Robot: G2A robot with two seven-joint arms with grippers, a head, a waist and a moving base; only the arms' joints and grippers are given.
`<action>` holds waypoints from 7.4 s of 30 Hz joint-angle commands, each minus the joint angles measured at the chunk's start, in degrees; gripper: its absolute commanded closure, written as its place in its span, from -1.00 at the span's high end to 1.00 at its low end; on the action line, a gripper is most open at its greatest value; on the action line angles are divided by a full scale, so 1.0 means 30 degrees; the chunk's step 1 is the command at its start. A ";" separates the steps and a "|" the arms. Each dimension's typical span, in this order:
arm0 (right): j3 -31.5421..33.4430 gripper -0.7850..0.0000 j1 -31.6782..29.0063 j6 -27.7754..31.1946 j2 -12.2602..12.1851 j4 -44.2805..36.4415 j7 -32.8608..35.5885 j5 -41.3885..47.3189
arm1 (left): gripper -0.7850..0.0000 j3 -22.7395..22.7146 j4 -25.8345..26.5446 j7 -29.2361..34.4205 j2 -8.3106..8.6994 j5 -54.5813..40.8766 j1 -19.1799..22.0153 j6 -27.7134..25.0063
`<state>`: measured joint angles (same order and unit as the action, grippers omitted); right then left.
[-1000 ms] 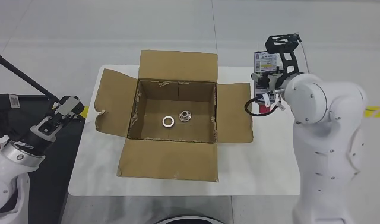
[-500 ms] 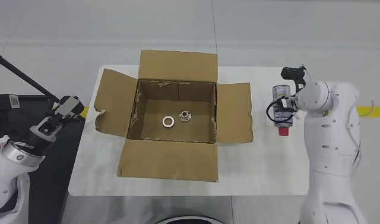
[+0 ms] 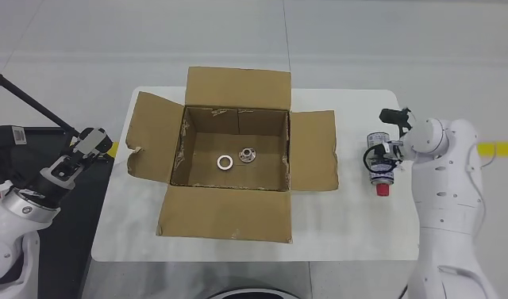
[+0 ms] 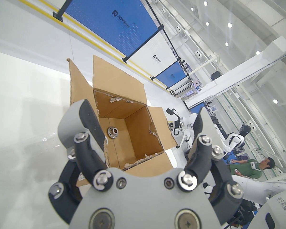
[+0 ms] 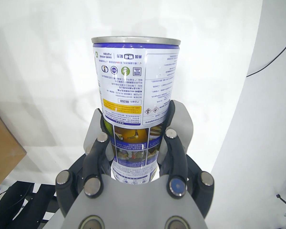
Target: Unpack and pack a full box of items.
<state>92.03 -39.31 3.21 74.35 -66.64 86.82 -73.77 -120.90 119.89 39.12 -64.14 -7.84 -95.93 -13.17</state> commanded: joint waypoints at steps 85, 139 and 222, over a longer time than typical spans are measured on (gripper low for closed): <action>-0.2590 0.84 -0.0482 -0.1486 -0.1270 0.0093 -0.1077 0.2005 | 1.00 0.0000 0.0000 0.0000 0.0000 0.0000 0.0000 0.0000; -1.3751 0.94 0.3380 -0.2295 0.0662 -0.7718 -0.5045 1.1182 | 1.00 0.0000 0.0000 0.0000 0.0000 0.0000 0.0000 0.0000; -2.1385 -0.08 0.7567 -0.3953 0.8081 0.9719 -1.0073 1.0979 | 1.00 0.0501 0.0102 -0.1371 0.0235 0.0430 -0.0225 0.0460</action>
<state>27.83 -16.59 -8.57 98.54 -37.58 56.59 -40.67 -119.41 120.19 35.03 -63.45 -6.54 -96.58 -11.78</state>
